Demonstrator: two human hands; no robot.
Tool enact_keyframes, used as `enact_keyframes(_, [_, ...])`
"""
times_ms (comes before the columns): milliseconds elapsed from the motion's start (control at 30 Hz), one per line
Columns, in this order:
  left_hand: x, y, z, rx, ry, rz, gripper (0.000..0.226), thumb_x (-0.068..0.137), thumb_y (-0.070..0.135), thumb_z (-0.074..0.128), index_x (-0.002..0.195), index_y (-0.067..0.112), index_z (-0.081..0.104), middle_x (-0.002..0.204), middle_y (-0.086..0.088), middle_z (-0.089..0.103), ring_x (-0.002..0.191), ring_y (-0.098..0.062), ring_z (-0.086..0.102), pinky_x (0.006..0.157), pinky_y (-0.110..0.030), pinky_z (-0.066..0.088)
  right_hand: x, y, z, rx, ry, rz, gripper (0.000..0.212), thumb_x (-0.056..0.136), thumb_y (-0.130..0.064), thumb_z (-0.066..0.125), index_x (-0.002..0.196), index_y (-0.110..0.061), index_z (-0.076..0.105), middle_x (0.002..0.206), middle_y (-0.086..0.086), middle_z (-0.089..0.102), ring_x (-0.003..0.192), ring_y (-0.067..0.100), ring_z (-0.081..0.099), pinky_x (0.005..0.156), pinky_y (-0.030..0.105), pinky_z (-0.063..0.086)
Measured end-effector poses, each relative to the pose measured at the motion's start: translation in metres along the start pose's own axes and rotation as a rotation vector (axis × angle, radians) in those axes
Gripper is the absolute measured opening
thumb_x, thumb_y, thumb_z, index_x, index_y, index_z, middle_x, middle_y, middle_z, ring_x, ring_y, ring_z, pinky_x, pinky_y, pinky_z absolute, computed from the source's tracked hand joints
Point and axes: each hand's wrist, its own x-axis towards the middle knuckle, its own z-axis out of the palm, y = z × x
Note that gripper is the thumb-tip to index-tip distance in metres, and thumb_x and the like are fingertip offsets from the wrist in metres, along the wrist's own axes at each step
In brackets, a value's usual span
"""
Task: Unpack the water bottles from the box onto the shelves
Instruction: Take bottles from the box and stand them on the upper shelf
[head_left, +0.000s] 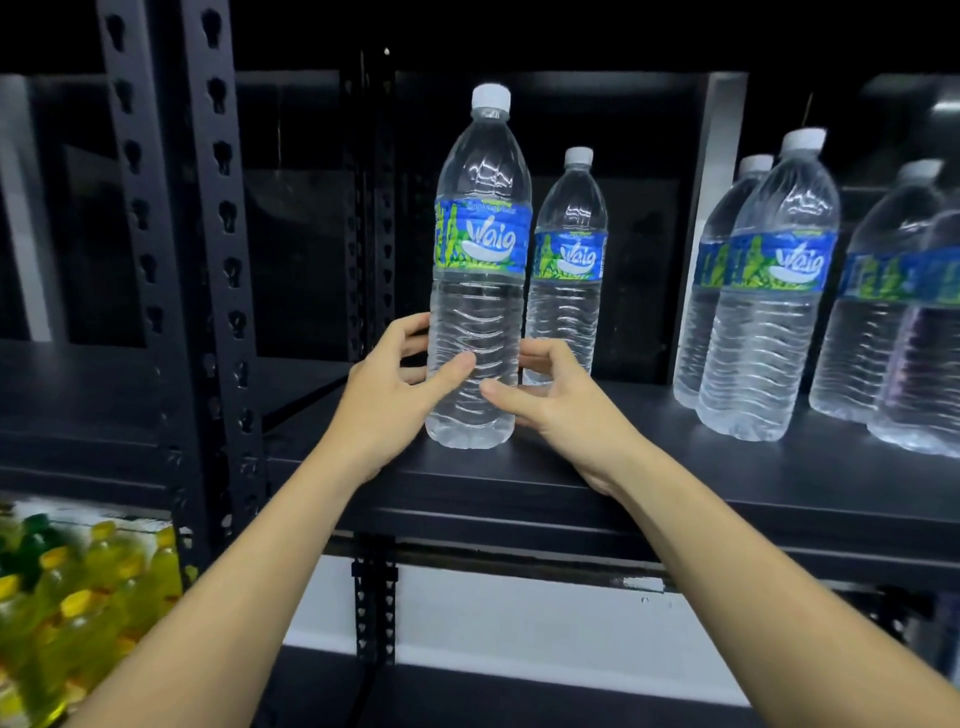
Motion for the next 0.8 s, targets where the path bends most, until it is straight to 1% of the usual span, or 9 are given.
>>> enact_keyframes(100, [0.002,0.001,-0.002,-0.058,-0.036,-0.029,0.069,0.075,0.049,0.079,0.137,0.029,0.054,0.129,0.008,0.067,0.104,-0.010,0.074,0.094,-0.037,0.059,-0.001,-0.001,0.000,0.052,0.015,0.018,0.057,0.086,-0.020,0.083,0.130,-0.023,0.046,0.127,-0.008,0.063,0.109,0.017,0.073,0.100,0.041,0.058])
enact_keyframes(200, [0.004,0.003,-0.005,-0.054,-0.084,-0.061,0.072,0.074,0.053,0.085,0.135,0.032,0.055,0.128,0.009,0.068,0.105,-0.014,0.074,0.095,-0.043,0.058,-0.003,0.000,-0.003,0.019,0.020,0.035,0.063,0.086,-0.019,0.083,0.136,-0.021,0.044,0.128,-0.004,0.065,0.110,0.020,0.073,0.102,0.048,0.056])
enact_keyframes(300, [0.006,0.011,-0.004,-0.061,-0.133,-0.090,0.070,0.071,0.047,0.085,0.133,0.029,0.058,0.127,0.008,0.068,0.106,-0.015,0.074,0.089,-0.039,0.061,-0.005,-0.004,-0.008,-0.034,0.012,0.049,0.088,0.081,-0.028,0.086,0.153,-0.019,0.037,0.137,-0.001,0.062,0.109,0.020,0.074,0.103,0.051,0.055])
enact_keyframes(400, [0.006,0.020,0.001,-0.075,-0.209,-0.103,0.064,0.072,0.038,0.083,0.130,0.026,0.060,0.127,0.005,0.070,0.106,-0.015,0.074,0.087,-0.038,0.062,-0.009,-0.010,-0.020,-0.123,0.016,0.032,0.106,0.058,-0.054,0.092,0.149,-0.026,0.045,0.138,-0.004,0.063,0.113,0.020,0.072,0.102,0.050,0.056])
enact_keyframes(467, [0.006,0.025,0.007,-0.064,-0.240,-0.103,0.064,0.072,0.039,0.084,0.130,0.028,0.060,0.126,0.005,0.070,0.106,-0.014,0.074,0.087,-0.039,0.062,-0.012,-0.014,-0.030,-0.184,0.000,0.014,0.092,0.061,-0.053,0.088,0.142,-0.030,0.052,0.132,-0.007,0.066,0.112,0.019,0.072,0.100,0.049,0.057])
enact_keyframes(533, [0.006,0.028,0.016,-0.060,-0.249,-0.101,0.064,0.070,0.041,0.084,0.128,0.029,0.060,0.126,0.006,0.069,0.105,-0.015,0.074,0.088,-0.041,0.062,-0.017,-0.017,-0.042,-0.220,-0.014,0.012,0.076,0.073,-0.042,0.085,0.141,-0.031,0.053,0.129,-0.008,0.067,0.109,0.018,0.073,0.099,0.048,0.058])
enact_keyframes(633, [0.007,0.030,0.031,-0.061,-0.268,-0.093,0.067,0.067,0.043,0.085,0.127,0.029,0.060,0.126,0.007,0.069,0.104,-0.017,0.075,0.088,-0.042,0.062,-0.020,-0.018,-0.060,-0.254,-0.031,0.014,0.061,0.088,-0.024,0.081,0.142,-0.027,0.053,0.129,-0.008,0.069,0.107,0.016,0.074,0.098,0.043,0.058])
enact_keyframes(700, [0.009,0.031,0.041,-0.072,-0.272,-0.090,0.070,0.066,0.042,0.087,0.129,0.027,0.060,0.127,0.007,0.069,0.106,-0.016,0.074,0.088,-0.042,0.062,-0.019,-0.017,-0.070,-0.276,-0.028,0.017,0.051,0.091,-0.021,0.078,0.136,-0.030,0.056,0.126,-0.008,0.071,0.107,0.015,0.074,0.098,0.042,0.058])
enact_keyframes(800, [0.011,0.031,0.055,-0.067,-0.260,-0.086,0.076,0.064,0.045,0.087,0.132,0.027,0.058,0.128,0.008,0.068,0.107,-0.017,0.074,0.088,-0.041,0.062,-0.016,-0.014,-0.081,-0.325,-0.015,0.019,0.042,0.089,-0.023,0.077,0.123,-0.041,0.059,0.124,-0.008,0.073,0.110,0.017,0.073,0.101,0.048,0.056])
